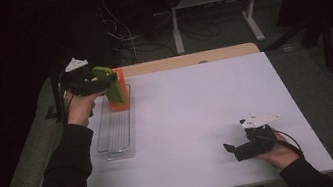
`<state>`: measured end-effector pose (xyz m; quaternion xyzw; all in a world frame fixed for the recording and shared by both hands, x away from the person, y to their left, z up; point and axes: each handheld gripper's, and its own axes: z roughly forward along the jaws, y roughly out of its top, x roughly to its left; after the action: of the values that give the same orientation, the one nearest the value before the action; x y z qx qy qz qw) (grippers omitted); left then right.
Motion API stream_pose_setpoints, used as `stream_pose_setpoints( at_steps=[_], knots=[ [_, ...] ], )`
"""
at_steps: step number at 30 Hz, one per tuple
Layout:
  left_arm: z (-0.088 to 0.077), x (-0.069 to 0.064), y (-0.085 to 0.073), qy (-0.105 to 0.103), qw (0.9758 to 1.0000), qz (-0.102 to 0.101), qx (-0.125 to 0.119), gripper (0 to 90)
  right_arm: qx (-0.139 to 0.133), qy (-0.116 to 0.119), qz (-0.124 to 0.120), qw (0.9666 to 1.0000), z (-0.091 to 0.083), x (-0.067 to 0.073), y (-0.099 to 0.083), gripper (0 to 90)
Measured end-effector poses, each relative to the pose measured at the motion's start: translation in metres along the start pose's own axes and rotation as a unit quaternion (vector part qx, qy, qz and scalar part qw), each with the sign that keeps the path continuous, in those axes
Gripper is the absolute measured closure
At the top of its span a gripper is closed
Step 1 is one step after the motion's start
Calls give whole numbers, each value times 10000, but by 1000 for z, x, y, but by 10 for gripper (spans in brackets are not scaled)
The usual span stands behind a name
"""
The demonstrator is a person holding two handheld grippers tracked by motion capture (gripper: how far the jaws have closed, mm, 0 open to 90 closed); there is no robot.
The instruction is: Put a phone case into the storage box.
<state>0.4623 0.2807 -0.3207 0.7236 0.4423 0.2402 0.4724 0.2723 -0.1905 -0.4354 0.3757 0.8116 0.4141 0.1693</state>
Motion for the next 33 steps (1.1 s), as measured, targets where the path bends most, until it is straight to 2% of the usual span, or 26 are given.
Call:
stream_pose_setpoints(
  at_steps=[11, 13, 16, 21, 28, 31, 33],
  knots=[
    [5, 1, -18, 202, 9996, -118, 130, 156, -14, 1, -9, 10000, -1, -1, 0, 0],
    [6, 1, -21, 188, 9996, -157, 160, 156, -9, -1, -2, 10000, 0, 0, 0, 0],
    [9, 0, -26, 228, 9995, -104, 217, 155, 2, 16, 21, 10000, 0, 0, 0, 0],
    [12, 0, -32, 266, 9993, -127, 236, 154, 8, 23, 36, 10000, -1, 0, 0, 0],
    [19, 1, -38, 424, 9985, -168, 310, 151, 4, 30, 33, 10000, -1, 0, 0, 0],
    [22, 0, -40, 450, 9983, -103, 362, 150, 0, 33, 41, 10000, -1, 0, 0, 0],
    [25, -2, -41, 483, 9983, -129, 296, 148, -9, 33, 48, 10000, -1, 0, 0, 0]
  ],
)
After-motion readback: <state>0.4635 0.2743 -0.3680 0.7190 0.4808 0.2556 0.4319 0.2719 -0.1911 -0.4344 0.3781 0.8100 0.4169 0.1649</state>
